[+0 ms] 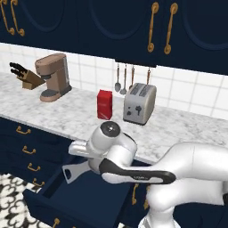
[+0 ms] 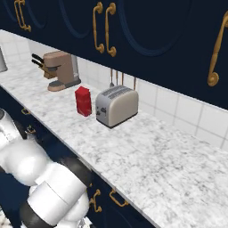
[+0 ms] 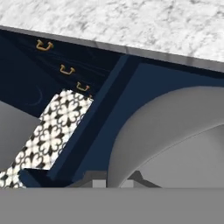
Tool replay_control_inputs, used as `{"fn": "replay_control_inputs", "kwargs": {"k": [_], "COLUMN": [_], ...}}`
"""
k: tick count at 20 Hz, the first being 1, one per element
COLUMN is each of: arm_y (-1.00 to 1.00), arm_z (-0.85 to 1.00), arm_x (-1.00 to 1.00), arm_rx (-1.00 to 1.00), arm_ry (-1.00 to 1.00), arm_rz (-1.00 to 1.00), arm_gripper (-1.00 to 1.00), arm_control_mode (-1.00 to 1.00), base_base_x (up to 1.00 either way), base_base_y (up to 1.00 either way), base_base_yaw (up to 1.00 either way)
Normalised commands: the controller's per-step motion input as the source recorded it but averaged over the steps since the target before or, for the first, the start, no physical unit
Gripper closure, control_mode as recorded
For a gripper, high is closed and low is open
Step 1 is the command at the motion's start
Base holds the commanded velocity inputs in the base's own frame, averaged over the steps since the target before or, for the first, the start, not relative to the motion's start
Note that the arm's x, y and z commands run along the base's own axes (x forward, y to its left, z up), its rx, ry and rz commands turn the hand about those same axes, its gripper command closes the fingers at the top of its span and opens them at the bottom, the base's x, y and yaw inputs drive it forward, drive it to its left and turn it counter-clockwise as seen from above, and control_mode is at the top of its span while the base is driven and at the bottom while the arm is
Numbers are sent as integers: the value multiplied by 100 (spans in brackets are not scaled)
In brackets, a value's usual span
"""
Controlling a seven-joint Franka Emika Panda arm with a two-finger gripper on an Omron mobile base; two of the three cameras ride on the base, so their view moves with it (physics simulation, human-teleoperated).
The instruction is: Pick the measuring cup from the drawer and place it on the counter.
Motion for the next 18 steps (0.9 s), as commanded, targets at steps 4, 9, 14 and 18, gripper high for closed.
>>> {"fn": "replay_control_inputs", "kwargs": {"k": [4,9,14,18], "arm_y": [-88,-100,-87,-80], "arm_z": [29,9,0,-9], "arm_x": [23,50,80,76], "arm_rx": [-17,-10,-5,0], "arm_ry": [5,3,3,0], "arm_rz": [-17,-16,-10,-5], "arm_gripper": [100,100,100,100], "arm_control_mode": [-100,-100,-100,-100], "base_base_x": [0,0,0,0], "base_base_y": [0,0,0,0], "base_base_yaw": [0,0,0,0]}}
